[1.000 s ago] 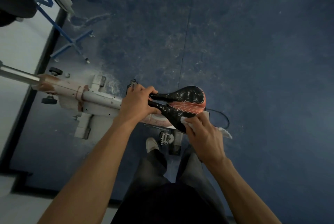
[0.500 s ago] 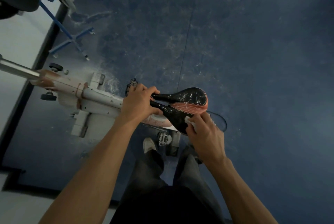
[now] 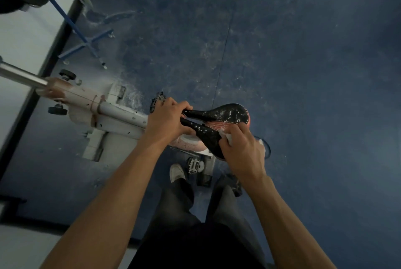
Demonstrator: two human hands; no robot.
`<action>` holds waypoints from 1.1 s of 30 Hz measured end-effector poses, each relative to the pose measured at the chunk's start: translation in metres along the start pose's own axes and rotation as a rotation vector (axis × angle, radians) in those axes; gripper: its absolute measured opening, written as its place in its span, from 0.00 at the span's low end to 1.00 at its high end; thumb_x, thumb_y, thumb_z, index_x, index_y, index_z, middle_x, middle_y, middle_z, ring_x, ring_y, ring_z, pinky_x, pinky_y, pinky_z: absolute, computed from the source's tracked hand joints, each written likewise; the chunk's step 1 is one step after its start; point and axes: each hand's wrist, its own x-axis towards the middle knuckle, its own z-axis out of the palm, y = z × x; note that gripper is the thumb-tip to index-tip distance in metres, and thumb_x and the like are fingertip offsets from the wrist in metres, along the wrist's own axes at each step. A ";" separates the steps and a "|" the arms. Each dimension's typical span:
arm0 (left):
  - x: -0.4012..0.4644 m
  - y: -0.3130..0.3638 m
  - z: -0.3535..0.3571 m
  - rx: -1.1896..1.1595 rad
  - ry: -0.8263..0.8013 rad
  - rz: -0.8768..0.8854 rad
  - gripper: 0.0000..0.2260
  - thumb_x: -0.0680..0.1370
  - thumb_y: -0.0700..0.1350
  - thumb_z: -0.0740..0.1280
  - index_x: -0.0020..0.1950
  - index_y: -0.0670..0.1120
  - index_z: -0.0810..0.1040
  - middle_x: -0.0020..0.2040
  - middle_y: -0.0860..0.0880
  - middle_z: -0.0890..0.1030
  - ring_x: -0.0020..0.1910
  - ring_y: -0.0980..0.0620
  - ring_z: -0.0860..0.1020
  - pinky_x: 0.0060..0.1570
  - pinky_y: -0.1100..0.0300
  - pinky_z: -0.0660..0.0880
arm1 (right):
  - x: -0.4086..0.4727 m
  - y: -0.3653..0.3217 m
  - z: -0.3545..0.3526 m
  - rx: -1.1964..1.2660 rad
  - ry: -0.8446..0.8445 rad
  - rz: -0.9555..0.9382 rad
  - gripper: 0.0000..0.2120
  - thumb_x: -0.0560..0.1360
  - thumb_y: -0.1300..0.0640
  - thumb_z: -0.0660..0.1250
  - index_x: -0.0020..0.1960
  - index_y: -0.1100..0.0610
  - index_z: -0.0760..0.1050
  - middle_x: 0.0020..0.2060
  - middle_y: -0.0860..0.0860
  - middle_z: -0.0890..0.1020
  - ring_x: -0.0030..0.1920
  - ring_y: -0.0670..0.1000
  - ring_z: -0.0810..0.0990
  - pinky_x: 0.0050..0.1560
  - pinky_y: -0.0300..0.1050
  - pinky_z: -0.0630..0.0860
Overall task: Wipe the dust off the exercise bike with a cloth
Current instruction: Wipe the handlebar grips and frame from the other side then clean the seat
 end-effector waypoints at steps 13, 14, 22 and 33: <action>0.000 -0.001 0.000 -0.015 0.005 0.002 0.32 0.65 0.64 0.79 0.67 0.60 0.75 0.59 0.50 0.72 0.63 0.47 0.69 0.51 0.52 0.73 | 0.006 -0.007 0.003 0.040 -0.022 -0.047 0.05 0.80 0.54 0.65 0.46 0.55 0.74 0.45 0.48 0.77 0.36 0.50 0.75 0.32 0.45 0.70; -0.001 -0.002 0.000 -0.016 0.005 0.003 0.32 0.65 0.64 0.79 0.67 0.60 0.75 0.59 0.50 0.72 0.63 0.47 0.69 0.50 0.52 0.73 | 0.006 -0.010 0.005 0.040 -0.017 -0.061 0.05 0.81 0.54 0.66 0.48 0.55 0.76 0.46 0.48 0.78 0.36 0.48 0.74 0.33 0.43 0.67; -0.002 -0.005 0.003 -0.022 0.026 0.017 0.33 0.65 0.66 0.78 0.67 0.60 0.75 0.59 0.51 0.72 0.61 0.47 0.69 0.50 0.54 0.71 | -0.017 -0.001 0.006 0.076 0.013 -0.126 0.07 0.81 0.53 0.67 0.46 0.56 0.77 0.44 0.46 0.77 0.34 0.47 0.73 0.28 0.42 0.69; 0.000 -0.004 0.002 -0.015 0.021 0.009 0.33 0.64 0.64 0.79 0.66 0.60 0.74 0.59 0.50 0.72 0.61 0.46 0.69 0.50 0.52 0.72 | -0.030 0.005 0.007 0.047 -0.040 -0.190 0.07 0.81 0.52 0.66 0.49 0.54 0.78 0.45 0.46 0.76 0.34 0.45 0.73 0.31 0.35 0.62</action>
